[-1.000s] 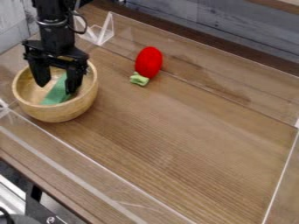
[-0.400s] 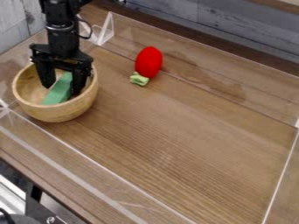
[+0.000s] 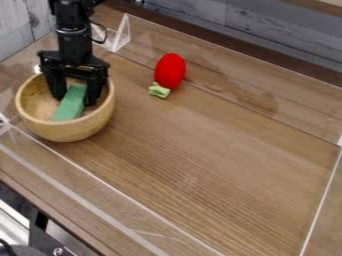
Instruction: Remove the green block from the brown bowl and put it on the table
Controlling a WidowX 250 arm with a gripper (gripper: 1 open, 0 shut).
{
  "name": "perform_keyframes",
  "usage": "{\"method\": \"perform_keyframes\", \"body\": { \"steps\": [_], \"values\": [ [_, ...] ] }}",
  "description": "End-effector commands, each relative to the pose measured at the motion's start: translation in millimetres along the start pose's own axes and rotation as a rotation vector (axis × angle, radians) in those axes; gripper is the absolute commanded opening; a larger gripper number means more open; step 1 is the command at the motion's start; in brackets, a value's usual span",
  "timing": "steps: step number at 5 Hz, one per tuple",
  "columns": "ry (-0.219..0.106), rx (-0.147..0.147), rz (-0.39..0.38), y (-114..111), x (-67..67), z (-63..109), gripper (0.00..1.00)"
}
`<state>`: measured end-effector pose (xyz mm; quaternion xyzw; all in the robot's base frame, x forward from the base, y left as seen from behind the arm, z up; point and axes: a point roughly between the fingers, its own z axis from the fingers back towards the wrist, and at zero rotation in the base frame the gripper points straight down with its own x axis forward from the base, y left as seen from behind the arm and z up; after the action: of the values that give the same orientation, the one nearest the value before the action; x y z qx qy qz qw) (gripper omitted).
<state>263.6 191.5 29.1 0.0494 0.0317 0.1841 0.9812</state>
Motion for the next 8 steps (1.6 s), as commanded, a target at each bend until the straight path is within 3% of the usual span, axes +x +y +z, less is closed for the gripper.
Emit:
{"method": "perform_keyframes", "body": {
  "steps": [1, 3, 5, 6, 8],
  "values": [
    [-0.029, 0.019, -0.002, 12.2, 10.1, -2.6, 1.0],
    [-0.01, 0.014, 0.027, 24.2, 9.9, -2.0, 1.0],
    [-0.001, 0.013, -0.047, 22.6, 16.5, -13.9, 1.0],
    [-0.001, 0.004, -0.043, 24.5, 9.0, -12.8, 0.0],
    [-0.003, -0.02, -0.063, 9.3, 4.1, 6.0, 0.0]
  ]
}}
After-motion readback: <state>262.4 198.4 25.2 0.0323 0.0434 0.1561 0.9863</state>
